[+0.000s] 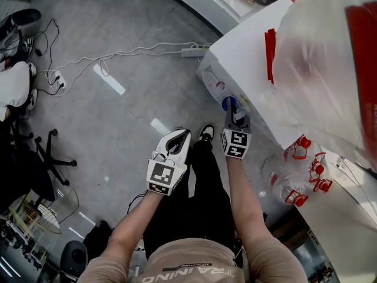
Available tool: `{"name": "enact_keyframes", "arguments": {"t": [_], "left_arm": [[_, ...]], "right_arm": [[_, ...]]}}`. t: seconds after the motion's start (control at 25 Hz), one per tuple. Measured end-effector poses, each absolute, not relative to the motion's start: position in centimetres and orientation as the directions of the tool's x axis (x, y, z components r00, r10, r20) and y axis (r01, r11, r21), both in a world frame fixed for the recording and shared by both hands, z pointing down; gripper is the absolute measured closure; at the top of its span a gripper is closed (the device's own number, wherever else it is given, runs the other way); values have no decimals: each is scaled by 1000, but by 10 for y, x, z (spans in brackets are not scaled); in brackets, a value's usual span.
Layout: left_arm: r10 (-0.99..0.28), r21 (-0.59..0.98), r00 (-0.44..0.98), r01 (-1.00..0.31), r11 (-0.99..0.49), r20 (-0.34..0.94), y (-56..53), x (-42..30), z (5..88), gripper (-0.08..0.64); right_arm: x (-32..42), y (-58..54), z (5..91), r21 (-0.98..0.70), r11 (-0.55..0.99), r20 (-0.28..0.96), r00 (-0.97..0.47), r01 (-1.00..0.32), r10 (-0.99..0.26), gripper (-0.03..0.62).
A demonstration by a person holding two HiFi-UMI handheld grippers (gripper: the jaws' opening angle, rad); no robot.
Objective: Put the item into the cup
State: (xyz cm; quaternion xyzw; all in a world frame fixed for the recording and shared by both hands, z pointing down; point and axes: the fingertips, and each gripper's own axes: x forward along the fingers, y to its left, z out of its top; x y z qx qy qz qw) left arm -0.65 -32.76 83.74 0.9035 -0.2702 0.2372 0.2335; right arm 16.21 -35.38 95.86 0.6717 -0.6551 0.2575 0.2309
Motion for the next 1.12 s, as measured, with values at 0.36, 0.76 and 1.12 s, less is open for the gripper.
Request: {"name": "enact_keyframes", "arguments": {"t": [0.36, 0.76, 1.12], "left_arm": [[-370, 306, 749, -593, -745, 550, -318, -1, 831, 552], [-363, 270, 790, -536, -800, 493, -322, 23, 773, 552], [-371, 214, 808, -506, -836, 458, -325, 18, 690, 552]], "right_arm": [[155, -344, 943, -26, -4, 637, -13, -1000, -771, 580], [128, -302, 881, -79, 103, 644, -130, -992, -754, 581], [90, -296, 764, -124, 186, 576, -223, -975, -786, 581]]}}
